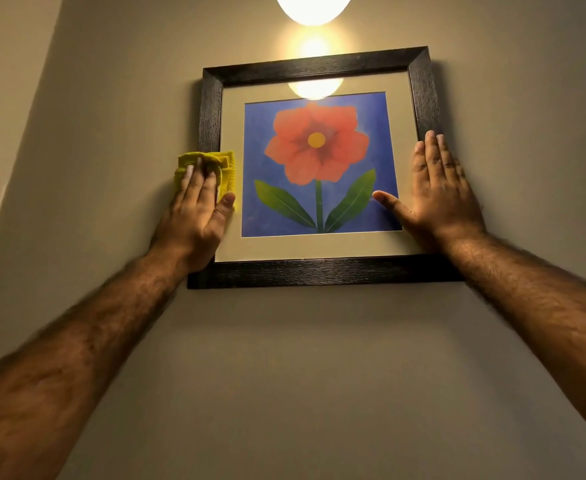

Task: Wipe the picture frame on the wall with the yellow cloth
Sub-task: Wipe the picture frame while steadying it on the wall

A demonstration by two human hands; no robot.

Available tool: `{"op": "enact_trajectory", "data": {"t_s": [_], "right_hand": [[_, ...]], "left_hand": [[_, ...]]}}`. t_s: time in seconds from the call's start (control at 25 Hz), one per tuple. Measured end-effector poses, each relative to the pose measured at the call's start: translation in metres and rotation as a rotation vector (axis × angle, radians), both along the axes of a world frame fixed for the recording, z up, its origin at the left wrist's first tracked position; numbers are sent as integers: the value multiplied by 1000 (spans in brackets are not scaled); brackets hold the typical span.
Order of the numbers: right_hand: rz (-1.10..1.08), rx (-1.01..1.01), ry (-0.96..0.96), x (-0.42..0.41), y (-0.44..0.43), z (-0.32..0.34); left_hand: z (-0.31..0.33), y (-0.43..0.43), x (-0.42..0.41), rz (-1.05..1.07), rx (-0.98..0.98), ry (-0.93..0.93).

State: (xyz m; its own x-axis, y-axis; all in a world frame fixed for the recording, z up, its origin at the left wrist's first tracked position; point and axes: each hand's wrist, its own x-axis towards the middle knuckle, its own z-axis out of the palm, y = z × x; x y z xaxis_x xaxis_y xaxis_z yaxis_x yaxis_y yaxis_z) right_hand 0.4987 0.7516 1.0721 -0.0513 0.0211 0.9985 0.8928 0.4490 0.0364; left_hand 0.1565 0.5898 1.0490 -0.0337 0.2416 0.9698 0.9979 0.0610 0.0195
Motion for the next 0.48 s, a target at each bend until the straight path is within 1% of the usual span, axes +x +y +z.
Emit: {"op": "enact_trajectory", "data": {"t_s": [0.08, 0.16, 0.24, 0.32, 0.48], "right_hand": [[2, 6, 3, 0, 1, 0], [13, 16, 6, -1, 1, 0], [14, 21, 5, -1, 2, 0], [14, 23, 4, 0, 2, 0], [22, 24, 3, -1, 0, 0]], "left_hand": [[10, -16, 0, -98, 2, -24], [19, -35, -1, -128, 49, -51], [29, -50, 1, -65, 101, -58], [41, -57, 4, 3, 102, -75], [57, -58, 2, -167, 115, -214]]}}
